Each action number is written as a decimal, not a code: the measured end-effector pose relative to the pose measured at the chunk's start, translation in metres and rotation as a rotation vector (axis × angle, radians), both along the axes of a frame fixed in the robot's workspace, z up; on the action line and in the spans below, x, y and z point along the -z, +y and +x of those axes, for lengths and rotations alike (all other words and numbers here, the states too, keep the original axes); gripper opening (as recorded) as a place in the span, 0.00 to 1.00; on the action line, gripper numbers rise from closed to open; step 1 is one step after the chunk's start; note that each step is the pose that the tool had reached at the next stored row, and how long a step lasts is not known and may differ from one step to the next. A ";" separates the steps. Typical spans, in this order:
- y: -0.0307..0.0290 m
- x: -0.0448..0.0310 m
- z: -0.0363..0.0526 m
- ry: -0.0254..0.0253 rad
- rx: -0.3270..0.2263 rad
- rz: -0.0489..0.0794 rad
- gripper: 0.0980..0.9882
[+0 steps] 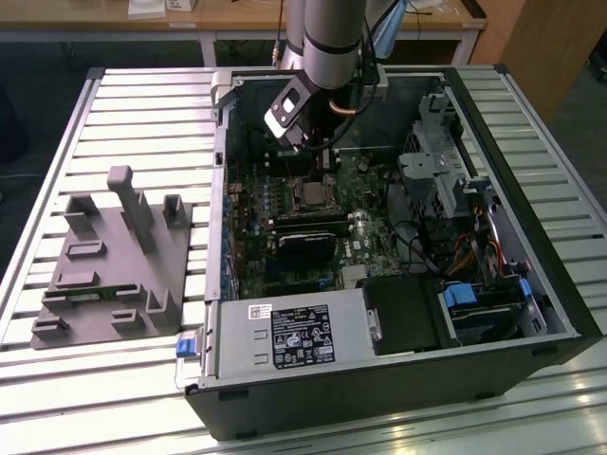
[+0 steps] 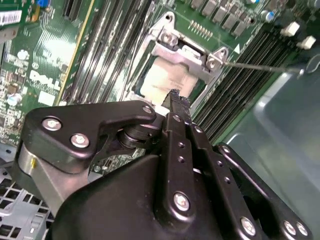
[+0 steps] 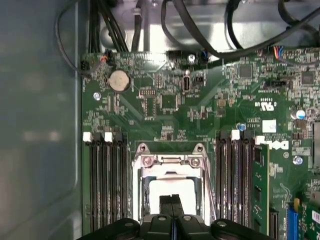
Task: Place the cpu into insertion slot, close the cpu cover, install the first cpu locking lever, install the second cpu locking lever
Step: 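Close the cpu cover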
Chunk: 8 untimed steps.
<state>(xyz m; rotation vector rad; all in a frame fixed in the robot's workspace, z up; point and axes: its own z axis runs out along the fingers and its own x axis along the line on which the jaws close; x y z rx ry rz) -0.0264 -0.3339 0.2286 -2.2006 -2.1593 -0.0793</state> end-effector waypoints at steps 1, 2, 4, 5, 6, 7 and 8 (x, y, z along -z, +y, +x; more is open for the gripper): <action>-0.0005 0.0007 -0.0015 -0.0003 -0.001 0.001 0.01; -0.0008 0.0013 -0.0024 -0.0005 -0.001 0.002 0.01; -0.0009 0.0015 -0.0028 -0.0005 -0.002 0.002 0.01; -0.0009 0.0014 -0.0028 -0.0004 -0.002 0.001 0.01; -0.0010 0.0014 -0.0028 -0.0003 -0.002 0.001 0.01; -0.0010 0.0014 -0.0029 -0.0004 -0.002 0.001 0.01; -0.0010 0.0014 -0.0029 -0.0004 -0.003 0.001 0.01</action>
